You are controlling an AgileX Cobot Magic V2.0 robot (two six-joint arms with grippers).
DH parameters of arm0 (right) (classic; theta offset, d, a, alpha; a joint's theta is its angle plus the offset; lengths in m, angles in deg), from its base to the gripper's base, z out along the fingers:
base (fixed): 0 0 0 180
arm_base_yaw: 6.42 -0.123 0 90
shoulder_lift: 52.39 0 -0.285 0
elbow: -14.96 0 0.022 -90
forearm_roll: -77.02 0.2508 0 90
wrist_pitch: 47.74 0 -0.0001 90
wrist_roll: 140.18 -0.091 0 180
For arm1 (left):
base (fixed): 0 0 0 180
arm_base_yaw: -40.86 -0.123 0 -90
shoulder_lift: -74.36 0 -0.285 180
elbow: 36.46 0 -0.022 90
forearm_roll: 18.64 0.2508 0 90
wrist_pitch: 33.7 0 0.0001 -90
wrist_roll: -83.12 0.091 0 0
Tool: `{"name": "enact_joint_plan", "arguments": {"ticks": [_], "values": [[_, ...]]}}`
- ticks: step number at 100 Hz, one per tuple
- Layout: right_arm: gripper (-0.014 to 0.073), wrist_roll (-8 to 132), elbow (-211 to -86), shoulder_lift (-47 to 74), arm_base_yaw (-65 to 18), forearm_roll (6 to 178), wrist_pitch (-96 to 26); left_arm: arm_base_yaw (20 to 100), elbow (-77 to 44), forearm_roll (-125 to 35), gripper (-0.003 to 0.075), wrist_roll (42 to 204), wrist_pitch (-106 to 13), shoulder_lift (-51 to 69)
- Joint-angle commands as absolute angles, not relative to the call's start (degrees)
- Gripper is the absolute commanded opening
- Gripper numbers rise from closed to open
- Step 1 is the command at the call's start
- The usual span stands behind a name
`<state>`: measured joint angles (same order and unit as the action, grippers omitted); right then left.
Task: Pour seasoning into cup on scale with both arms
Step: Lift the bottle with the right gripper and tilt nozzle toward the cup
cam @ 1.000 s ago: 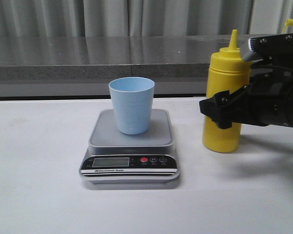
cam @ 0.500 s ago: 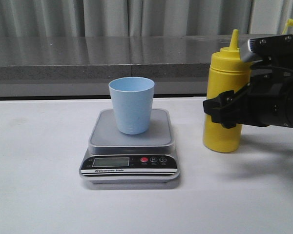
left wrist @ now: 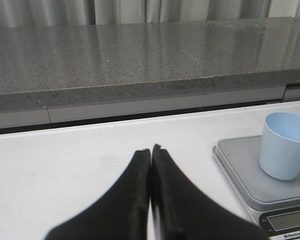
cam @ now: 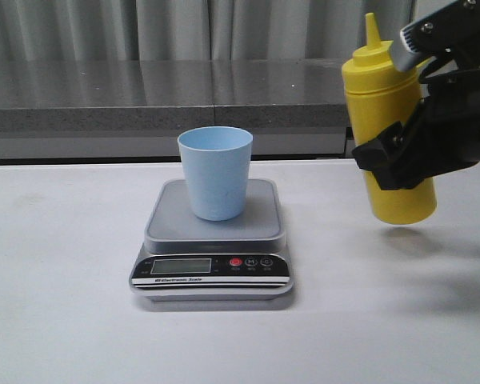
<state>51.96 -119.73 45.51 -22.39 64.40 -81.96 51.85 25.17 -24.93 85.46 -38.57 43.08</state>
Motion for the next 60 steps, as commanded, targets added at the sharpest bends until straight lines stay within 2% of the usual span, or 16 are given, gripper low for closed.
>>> {"name": "enact_joint_plan", "arguments": {"ticks": [1,26,60], "values": [[0.0204,56.2,-124.0,42.5,-24.0,62.0,-78.4,51.7,23.6,-25.0,-0.0018,85.3,-34.0,42.9],[0.0204,62.6,-134.9,42.5,-28.1,57.4,-55.8,51.7,23.6,-25.0,-0.0018,85.3,-34.0,42.9],[0.0204,64.1,-146.8,43.7,-33.0,45.3,-37.6,51.7,23.6,-25.0,-0.0018,85.3,-34.0,42.9]]}}
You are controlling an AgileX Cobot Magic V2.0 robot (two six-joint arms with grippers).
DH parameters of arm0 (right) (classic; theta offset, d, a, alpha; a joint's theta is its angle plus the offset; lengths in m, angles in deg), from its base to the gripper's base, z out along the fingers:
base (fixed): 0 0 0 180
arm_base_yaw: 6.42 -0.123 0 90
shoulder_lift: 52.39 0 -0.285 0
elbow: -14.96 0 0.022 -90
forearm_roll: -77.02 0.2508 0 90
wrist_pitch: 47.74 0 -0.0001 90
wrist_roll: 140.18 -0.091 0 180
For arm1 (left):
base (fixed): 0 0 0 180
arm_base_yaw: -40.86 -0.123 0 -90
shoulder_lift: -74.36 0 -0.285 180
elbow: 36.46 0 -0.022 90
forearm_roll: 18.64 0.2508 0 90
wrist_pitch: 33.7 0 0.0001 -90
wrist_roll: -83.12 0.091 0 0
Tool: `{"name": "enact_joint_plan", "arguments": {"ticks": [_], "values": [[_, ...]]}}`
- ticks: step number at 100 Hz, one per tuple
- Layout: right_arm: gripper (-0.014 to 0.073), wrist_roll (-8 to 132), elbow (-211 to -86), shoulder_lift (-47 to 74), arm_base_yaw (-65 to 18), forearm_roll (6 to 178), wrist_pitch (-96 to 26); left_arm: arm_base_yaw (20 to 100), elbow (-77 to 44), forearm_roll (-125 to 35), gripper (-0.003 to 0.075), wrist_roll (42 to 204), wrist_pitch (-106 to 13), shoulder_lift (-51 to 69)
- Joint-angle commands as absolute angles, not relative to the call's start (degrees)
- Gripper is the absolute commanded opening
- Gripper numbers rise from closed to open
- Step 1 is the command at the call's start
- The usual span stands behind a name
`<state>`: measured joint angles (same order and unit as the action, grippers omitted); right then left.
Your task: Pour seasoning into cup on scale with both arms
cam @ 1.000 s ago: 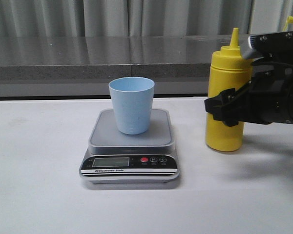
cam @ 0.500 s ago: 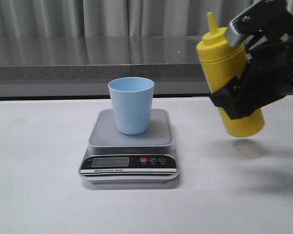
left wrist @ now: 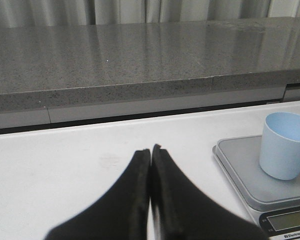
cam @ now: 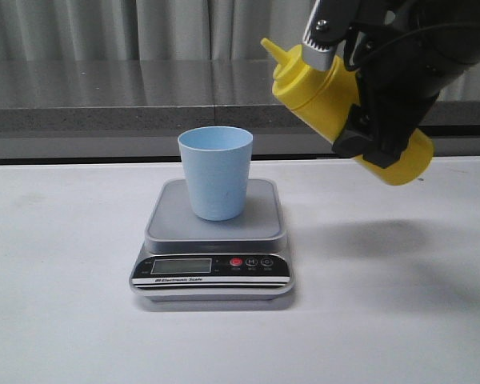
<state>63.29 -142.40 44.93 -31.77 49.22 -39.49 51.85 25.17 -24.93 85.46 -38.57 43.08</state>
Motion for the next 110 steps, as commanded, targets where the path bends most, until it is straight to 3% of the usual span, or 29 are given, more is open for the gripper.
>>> {"name": "enact_joint_plan", "arguments": {"ticks": [1,56,110], "values": [[0.0204,64.1,-147.0,43.9,-33.3,45.0,-37.2,51.7,23.6,-25.0,-0.0018,85.3,-34.0,42.9],[0.0204,64.1,-161.1,53.1,-42.0,24.4,-11.9,51.7,23.6,-25.0,-0.0018,85.3,-34.0,42.9],[0.0204,64.0,-164.0,54.9,-46.1,13.4,-6.5,51.7,23.6,-25.0,-0.0018,85.3,-34.0,42.9]]}}
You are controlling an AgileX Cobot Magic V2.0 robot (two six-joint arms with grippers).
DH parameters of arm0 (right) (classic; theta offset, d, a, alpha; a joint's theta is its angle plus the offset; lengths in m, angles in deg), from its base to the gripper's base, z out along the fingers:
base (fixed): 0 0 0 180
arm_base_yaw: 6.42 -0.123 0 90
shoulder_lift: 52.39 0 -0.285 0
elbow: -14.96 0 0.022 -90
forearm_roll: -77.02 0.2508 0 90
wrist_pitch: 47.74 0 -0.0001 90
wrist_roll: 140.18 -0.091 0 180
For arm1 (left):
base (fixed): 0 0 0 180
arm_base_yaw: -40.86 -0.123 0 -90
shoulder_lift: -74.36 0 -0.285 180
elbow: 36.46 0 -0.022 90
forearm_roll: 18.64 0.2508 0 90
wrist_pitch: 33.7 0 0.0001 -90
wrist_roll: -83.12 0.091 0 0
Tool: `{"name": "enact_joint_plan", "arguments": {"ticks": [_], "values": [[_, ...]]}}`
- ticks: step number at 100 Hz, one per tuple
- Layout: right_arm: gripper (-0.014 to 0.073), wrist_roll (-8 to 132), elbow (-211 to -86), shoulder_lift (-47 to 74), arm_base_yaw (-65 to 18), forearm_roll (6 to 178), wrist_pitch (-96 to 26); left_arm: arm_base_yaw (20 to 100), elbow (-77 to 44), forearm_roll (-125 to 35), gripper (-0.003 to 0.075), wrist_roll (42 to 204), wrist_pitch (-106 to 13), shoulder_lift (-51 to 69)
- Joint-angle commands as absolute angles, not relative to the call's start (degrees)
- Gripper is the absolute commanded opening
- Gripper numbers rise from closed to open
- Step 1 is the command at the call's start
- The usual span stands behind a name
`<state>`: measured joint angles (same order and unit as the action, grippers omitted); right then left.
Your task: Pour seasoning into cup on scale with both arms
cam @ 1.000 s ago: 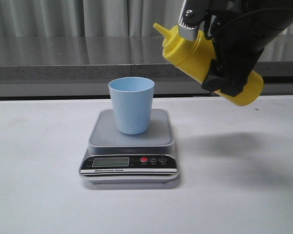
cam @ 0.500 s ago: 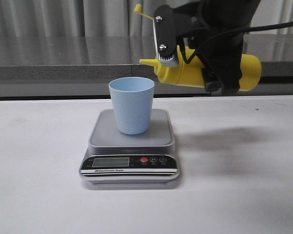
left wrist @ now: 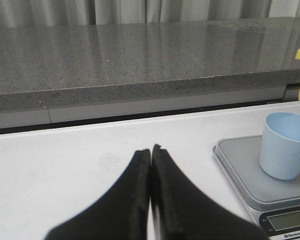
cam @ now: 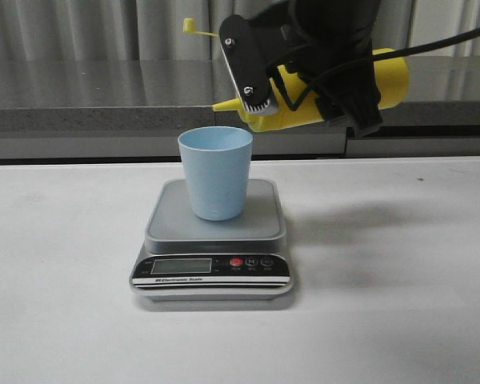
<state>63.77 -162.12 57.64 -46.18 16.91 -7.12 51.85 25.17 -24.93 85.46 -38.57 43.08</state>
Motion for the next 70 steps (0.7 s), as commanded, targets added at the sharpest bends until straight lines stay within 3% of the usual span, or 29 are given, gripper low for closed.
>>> {"name": "enact_joint_plan", "arguments": {"ticks": [1,20,39,70], "values": [[0.0204,64.0,-164.0,54.9,-46.1,13.4,-6.5,51.7,23.6,-25.0,-0.0018,85.3,-34.0,42.9],[0.0204,59.4,-164.0,54.7,-45.9,15.8,-6.9,51.7,23.6,-25.0,-0.0018,85.3,-34.0,42.9],[0.0205,44.6,-163.9,53.8,-43.7,19.1,-8.7,51.7,23.6,-25.0,-0.0018,85.3,-34.0,42.9],[0.0205,24.9,-160.1,48.1,-36.8,24.9,-21.2,51.7,23.6,-25.0,-0.0018,85.3,-34.0,42.9]]}}
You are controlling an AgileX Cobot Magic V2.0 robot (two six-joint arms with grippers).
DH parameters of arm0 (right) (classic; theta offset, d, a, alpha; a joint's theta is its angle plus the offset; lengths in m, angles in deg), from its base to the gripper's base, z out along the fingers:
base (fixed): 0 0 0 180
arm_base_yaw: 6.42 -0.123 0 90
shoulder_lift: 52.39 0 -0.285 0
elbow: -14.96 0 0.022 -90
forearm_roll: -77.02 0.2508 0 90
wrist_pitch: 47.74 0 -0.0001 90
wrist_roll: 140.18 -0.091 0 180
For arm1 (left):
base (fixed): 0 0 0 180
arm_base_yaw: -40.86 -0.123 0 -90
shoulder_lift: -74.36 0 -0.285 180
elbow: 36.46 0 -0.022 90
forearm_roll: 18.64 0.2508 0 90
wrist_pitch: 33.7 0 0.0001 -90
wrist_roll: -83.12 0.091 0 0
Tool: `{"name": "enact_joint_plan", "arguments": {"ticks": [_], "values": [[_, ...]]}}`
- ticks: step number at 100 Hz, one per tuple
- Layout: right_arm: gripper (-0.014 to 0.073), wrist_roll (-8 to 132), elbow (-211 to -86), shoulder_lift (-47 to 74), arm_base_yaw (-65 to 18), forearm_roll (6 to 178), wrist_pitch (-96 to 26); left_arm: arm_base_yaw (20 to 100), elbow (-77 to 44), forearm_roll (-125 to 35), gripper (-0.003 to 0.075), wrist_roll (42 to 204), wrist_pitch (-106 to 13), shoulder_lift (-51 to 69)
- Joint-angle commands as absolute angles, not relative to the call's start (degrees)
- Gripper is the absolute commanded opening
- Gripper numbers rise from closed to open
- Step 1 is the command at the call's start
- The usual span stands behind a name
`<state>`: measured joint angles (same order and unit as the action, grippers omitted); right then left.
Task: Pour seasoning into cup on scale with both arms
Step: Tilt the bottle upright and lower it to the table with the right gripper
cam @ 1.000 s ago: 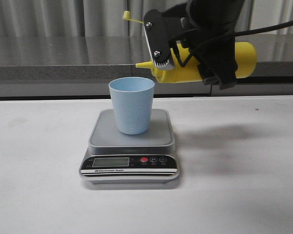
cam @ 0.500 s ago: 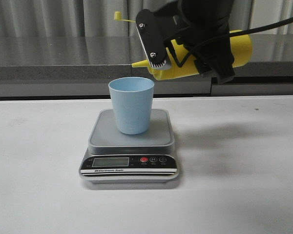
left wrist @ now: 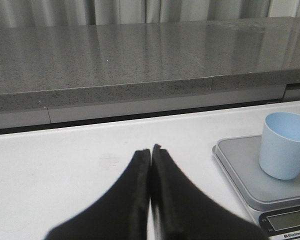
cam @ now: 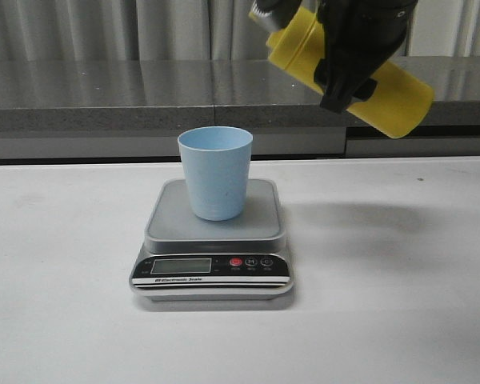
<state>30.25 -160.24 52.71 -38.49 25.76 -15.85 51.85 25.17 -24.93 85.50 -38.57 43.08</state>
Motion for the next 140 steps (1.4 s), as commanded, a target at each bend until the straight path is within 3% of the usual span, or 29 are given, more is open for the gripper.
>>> {"name": "enact_joint_plan", "arguments": {"ticks": [1,37,78,117,140], "values": [[0.0205,24.7,-159.9,47.8,-36.5,24.9,-21.6,51.7,23.6,-25.0,-0.0018,85.3,-34.0,42.9],[0.0206,13.4,-145.3,40.0,-26.8,25.1,-44.3,51.7,23.6,-25.0,-0.0018,85.3,-34.0,42.9],[0.0206,11.3,-130.3,37.1,-14.6,33.9,-71.5,51.7,23.6,-25.0,-0.0018,85.3,-34.0,42.9],[0.0206,14.3,-121.1,39.1,-10.8,34.9,-91.5,51.7,23.6,-25.0,-0.0018,85.3,-34.0,42.9],[0.0206,16.0,-121.1,45.2,-10.8,35.4,-97.1,51.7,23.6,-25.0,-0.0018,85.3,-34.0,42.9]]}}
